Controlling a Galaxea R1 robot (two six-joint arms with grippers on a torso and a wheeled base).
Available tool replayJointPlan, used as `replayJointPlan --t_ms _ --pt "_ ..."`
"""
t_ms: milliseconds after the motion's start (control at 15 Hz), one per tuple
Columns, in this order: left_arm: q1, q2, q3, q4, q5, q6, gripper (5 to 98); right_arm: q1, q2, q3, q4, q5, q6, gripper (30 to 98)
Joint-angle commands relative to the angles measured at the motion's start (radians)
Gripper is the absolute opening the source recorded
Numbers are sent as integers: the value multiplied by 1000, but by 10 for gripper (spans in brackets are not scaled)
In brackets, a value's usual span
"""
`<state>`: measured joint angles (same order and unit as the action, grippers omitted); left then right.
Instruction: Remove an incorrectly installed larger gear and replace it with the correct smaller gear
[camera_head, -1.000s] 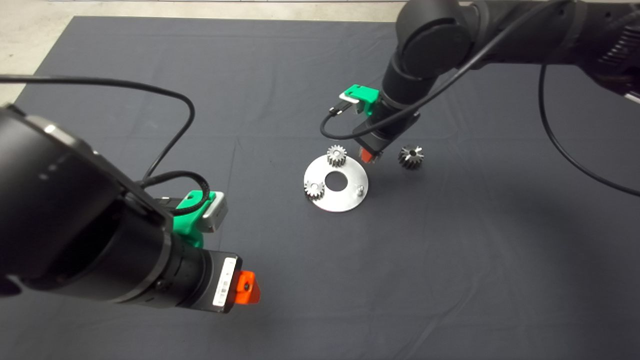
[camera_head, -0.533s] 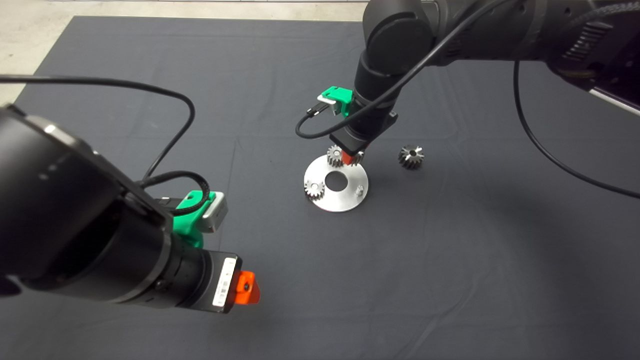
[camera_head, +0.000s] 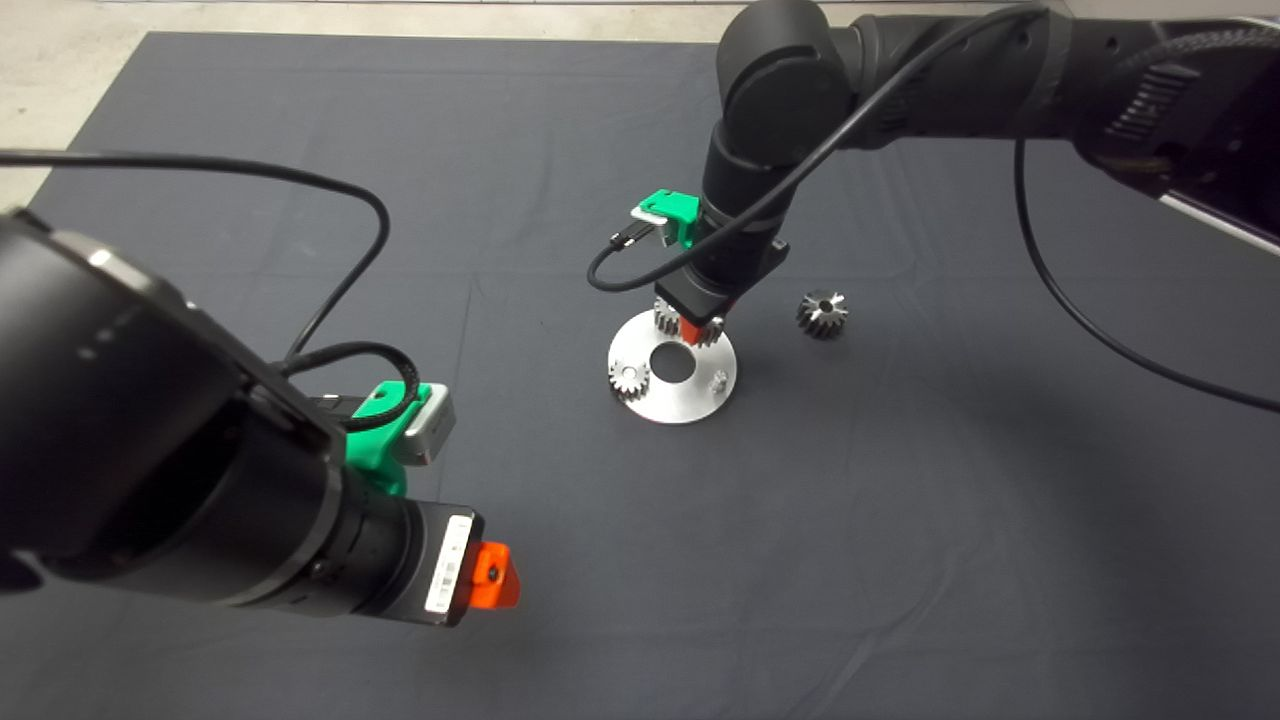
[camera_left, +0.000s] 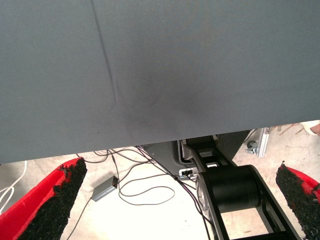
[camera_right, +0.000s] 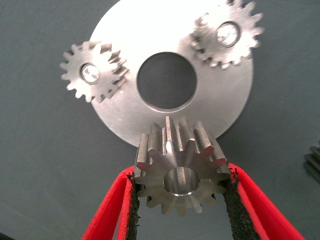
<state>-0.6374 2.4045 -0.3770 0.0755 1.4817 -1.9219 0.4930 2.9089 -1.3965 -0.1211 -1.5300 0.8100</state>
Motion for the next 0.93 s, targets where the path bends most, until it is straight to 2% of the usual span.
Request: replayJointPlan --t_ms 0,333,533,867 --pt "-15 2 15 -14 2 -2 976 15 -7 55 31 -117 -6 385" --pt "-15 2 15 -14 2 -2 976 7 -9 56 26 -121 -18 385" --pt "-15 3 14 -14 2 -2 976 0 -13 55 24 -121 -50 385" --pt "-15 3 14 -14 2 -2 976 -16 -13 48 -32 -121 -132 385"
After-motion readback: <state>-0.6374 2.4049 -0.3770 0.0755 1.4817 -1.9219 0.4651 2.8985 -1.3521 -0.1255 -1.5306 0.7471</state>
